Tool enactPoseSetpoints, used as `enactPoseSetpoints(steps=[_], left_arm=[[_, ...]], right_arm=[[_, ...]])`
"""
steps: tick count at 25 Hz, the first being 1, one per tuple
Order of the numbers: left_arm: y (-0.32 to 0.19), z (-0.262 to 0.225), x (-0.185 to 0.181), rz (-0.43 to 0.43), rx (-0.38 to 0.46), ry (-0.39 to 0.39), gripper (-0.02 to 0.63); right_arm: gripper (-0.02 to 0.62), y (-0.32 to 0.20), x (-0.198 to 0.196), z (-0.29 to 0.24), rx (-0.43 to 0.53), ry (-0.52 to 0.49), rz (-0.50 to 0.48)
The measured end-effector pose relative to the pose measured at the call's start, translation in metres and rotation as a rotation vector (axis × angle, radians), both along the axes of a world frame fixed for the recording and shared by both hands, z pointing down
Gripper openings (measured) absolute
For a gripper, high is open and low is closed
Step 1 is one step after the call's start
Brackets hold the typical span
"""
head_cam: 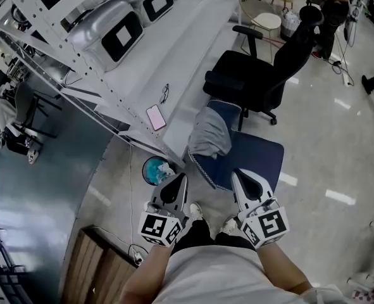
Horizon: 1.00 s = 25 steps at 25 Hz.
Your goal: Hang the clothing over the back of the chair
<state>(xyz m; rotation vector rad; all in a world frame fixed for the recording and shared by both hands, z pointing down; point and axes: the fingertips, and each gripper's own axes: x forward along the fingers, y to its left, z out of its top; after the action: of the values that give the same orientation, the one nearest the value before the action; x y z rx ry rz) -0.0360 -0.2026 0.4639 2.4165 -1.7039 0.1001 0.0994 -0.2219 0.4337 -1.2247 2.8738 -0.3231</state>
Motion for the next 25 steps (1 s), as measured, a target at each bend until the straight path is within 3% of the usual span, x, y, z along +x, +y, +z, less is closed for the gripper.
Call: enactPoseSetpoints(steps=[4,11,17,20,25], left_arm=[[0.010,-0.007,0.015,-0.018,0.021,-0.024,0.008],[0.010,-0.018,0.046,0.081,0.040,-0.007,0.008],[-0.007,-0.043,0.037,0.081,0.125,-0.003,0.008],[0.000,-0.059,0.023,0.085,0.159,0.043,0.008],[0.017,-0.059,-0.003,0.125,0.149,0.118,0.008]], right_arm=[[0.018,-0.001,-0.006,0.008,-0.017,0.000,-0.009],[0.018,-0.003,-0.019,0.009,-0.002,0.003,-0.001],[0.018,-0.002,-0.044,0.000,0.048,0.078,0.057],[0.018,0.006,-0.061,-0.008,0.069,0.107,0.066],[0.018,0.026,-0.092,-0.018,0.083,0.161,0.093]])
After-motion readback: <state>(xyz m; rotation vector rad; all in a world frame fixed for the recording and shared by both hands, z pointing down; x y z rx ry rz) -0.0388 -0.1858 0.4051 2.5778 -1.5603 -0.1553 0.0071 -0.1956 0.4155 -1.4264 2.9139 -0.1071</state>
